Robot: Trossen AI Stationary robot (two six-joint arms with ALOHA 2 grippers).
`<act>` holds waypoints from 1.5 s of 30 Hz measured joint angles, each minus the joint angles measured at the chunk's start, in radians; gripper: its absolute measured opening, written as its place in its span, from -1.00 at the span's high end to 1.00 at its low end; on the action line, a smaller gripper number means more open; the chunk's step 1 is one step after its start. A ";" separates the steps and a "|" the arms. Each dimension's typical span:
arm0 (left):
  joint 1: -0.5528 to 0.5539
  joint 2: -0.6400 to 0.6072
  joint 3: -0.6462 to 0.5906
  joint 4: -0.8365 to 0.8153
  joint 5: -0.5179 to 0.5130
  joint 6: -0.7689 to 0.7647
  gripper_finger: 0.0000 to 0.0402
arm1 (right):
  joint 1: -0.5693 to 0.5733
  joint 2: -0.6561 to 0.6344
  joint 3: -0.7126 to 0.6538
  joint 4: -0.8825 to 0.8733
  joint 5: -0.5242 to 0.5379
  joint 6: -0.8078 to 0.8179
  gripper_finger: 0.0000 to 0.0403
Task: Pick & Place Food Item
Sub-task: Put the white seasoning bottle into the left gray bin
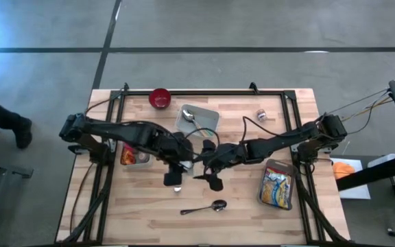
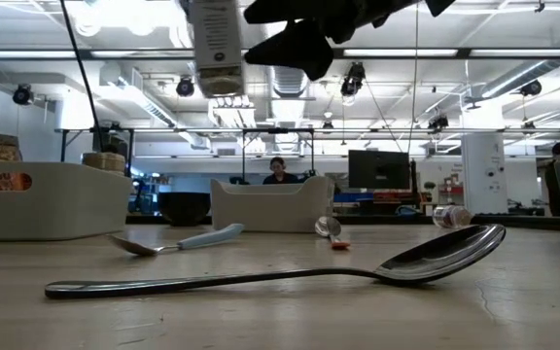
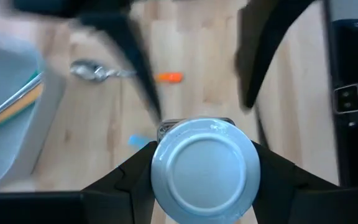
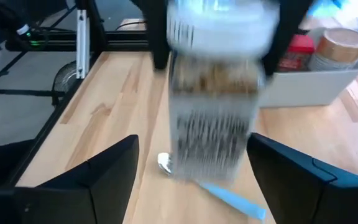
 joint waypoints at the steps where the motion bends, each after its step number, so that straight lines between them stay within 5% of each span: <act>1: 0.001 -0.014 -0.001 -0.029 -0.022 -0.011 0.05 | 0.000 -0.001 -0.003 -0.006 -0.004 0.008 -0.46; 9: 0.052 -0.130 -0.008 -0.287 -0.263 -0.287 0.05 | 0.003 -0.001 -0.026 -0.070 -0.007 0.055 -0.46; 14: 0.110 -0.170 -0.055 -0.408 -0.290 -0.659 0.05 | 0.021 0.000 -0.048 -0.093 -0.008 0.099 -0.46; 19: 0.172 -0.215 -0.180 -0.436 -0.272 -0.862 0.05 | 0.049 0.000 -0.089 -0.065 -0.002 0.137 -0.46; 35: 0.257 -0.242 -0.474 -0.348 -0.259 -0.981 0.05 | 0.151 0.000 -0.168 -0.024 0.087 0.181 -0.46; 45: 0.257 -0.241 -0.604 -0.158 -0.277 -1.031 0.05 | 0.179 0.000 -0.169 -0.024 0.102 0.177 -0.46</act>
